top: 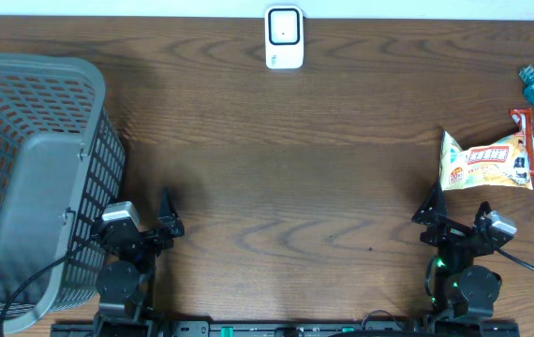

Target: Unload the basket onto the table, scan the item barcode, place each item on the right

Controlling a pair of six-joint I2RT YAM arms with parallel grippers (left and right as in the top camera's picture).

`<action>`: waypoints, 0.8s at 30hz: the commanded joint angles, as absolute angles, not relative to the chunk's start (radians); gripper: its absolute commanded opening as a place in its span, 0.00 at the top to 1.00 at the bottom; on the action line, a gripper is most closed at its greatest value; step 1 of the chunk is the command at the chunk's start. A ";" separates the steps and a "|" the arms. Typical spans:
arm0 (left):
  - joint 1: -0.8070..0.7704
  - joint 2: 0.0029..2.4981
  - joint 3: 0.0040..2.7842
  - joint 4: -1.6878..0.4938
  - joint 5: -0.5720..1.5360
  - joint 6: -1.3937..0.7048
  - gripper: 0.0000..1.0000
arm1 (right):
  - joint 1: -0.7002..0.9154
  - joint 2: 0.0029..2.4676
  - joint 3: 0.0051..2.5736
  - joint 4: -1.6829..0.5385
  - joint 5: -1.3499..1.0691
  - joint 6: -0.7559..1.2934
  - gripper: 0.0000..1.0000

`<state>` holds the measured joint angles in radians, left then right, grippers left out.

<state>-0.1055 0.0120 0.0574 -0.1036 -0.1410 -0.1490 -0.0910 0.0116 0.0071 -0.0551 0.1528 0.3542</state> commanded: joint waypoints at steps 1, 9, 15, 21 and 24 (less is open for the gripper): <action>-0.100 0.001 0.032 -0.122 -0.150 -0.074 0.02 | -0.088 0.005 0.005 -0.059 0.148 0.336 0.01; -0.084 0.001 0.032 -0.122 -0.146 -0.060 0.02 | -0.088 0.005 0.005 -0.059 0.148 0.336 0.01; -0.073 0.001 0.032 -0.121 -0.146 -0.060 0.02 | -0.088 0.005 0.005 -0.059 0.148 0.336 0.01; -0.072 0.001 0.032 -0.121 -0.146 -0.060 0.02 | -0.088 0.005 0.005 -0.059 0.148 0.336 0.01; -0.072 0.001 0.032 -0.121 -0.146 -0.060 0.02 | -0.083 0.005 0.005 -0.059 0.150 0.336 0.01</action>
